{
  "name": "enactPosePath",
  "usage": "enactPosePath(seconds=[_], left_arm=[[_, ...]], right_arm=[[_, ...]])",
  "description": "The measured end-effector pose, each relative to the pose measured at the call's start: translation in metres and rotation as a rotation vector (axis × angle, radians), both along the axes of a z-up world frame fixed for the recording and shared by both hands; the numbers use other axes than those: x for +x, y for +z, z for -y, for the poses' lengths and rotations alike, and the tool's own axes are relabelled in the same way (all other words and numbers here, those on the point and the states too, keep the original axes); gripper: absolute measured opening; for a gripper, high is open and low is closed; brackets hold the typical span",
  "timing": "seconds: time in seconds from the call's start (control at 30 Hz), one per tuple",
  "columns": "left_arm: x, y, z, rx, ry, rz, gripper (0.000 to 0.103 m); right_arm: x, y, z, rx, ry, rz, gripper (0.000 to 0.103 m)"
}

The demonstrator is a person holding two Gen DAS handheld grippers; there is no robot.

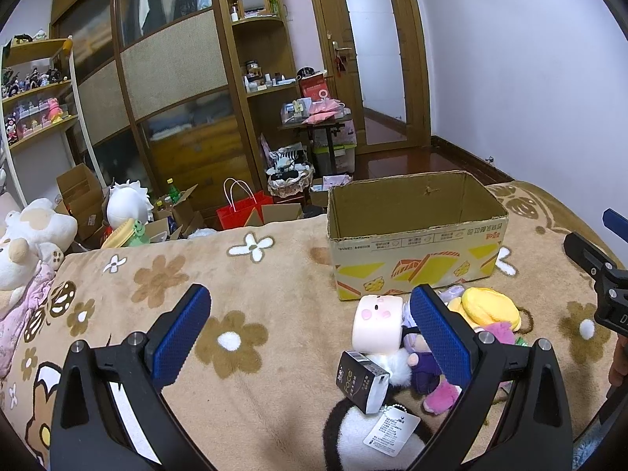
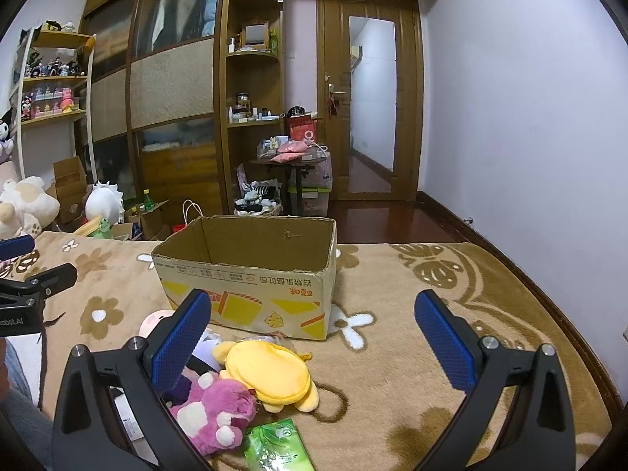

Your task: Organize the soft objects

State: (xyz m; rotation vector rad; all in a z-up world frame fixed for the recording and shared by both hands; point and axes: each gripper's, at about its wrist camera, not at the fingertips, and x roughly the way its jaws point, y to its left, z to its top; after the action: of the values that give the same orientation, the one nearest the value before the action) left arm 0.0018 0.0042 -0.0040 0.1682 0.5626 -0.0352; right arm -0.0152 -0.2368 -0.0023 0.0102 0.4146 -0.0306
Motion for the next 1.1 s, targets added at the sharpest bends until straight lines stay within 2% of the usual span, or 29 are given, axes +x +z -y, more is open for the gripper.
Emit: enactPosePath(seconds=[1.1], left_arm=[[0.0023,-0.0026,-0.0010,0.006,0.001,-0.007,0.101]], right_arm=[[-0.0004,0.0007,-0.0020,0.004,0.011,-0.003,0.103]])
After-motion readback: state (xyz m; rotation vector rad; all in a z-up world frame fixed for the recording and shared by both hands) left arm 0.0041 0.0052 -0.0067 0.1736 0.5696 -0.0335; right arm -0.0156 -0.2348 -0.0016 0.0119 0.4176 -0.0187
